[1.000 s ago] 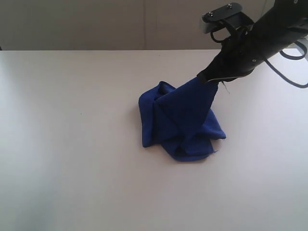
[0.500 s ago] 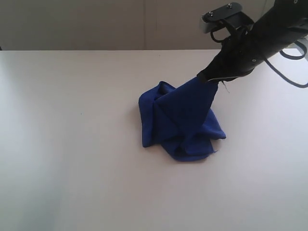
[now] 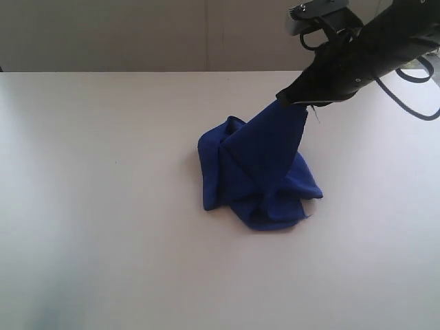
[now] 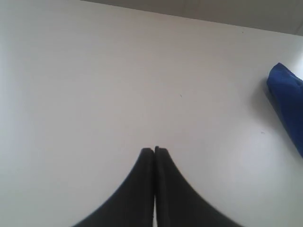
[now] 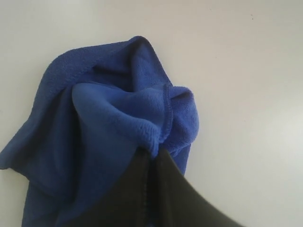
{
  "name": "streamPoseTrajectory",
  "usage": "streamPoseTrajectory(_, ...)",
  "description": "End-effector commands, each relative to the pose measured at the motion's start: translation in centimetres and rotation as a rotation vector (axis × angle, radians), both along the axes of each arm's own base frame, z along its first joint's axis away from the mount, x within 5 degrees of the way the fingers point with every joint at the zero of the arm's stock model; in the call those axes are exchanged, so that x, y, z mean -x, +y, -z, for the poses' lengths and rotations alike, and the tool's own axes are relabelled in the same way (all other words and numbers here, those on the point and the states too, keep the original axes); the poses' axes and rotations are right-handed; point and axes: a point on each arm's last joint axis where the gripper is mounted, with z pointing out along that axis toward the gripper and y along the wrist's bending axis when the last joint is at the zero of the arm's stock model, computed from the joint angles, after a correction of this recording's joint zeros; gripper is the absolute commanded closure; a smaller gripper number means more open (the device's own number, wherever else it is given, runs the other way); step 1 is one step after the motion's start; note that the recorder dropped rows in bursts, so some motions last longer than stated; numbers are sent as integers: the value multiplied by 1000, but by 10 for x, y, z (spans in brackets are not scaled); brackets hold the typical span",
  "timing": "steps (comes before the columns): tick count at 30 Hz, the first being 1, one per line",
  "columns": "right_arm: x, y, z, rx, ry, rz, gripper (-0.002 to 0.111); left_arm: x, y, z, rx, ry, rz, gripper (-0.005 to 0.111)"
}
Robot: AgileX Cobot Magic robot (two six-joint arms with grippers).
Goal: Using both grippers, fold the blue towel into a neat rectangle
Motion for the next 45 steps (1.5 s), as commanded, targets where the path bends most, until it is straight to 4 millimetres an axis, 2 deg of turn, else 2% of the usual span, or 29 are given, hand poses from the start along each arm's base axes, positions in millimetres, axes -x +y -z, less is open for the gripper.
streamPoseTrajectory(1, 1, 0, 0, 4, 3, -9, 108, -2, 0, -4, 26, -23, -11, 107)
streamPoseTrajectory(3, 1, 0, 0, 4, 3, -9, 108, -3, 0, -12, 53, -39, -17, 107)
streamPoseTrajectory(7, 1, 0, 0, 4, 3, -9, 108, -8, -7, -40, 19, 5, 56, 107)
streamPoseTrajectory(12, 1, 0, 0, 4, 15, -13, 108, -28, -14, -68, -33, 105, 117, 107)
streamPoseTrajectory(18, 2, 0, 0, 4, 20, -14, 108, -60, -21, -57, -86, 344, 175, 107)
streamPoseTrajectory(26, 2, 0, 1, 2, 22, -12, 108, -107, -28, -25, -148, 533, 202, 107)
streamPoseTrajectory(29, 2, 0, 1, 2, 22, -12, 108, -121, -36, -19, -160, 566, 226, 107)
streamPoseTrajectory(32, 2, 0, 0, -2, 23, -8, 108, -135, -54, -19, -175, 552, 280, 107)
streamPoseTrajectory(38, 2, 0, 1, -2, 25, -9, 108, -160, -110, -19, -178, 468, 390, 107)
streamPoseTrajectory(45, 2, 1, 1, -2, 28, -9, 108, -191, -172, 1, -193, 515, 497, 107)
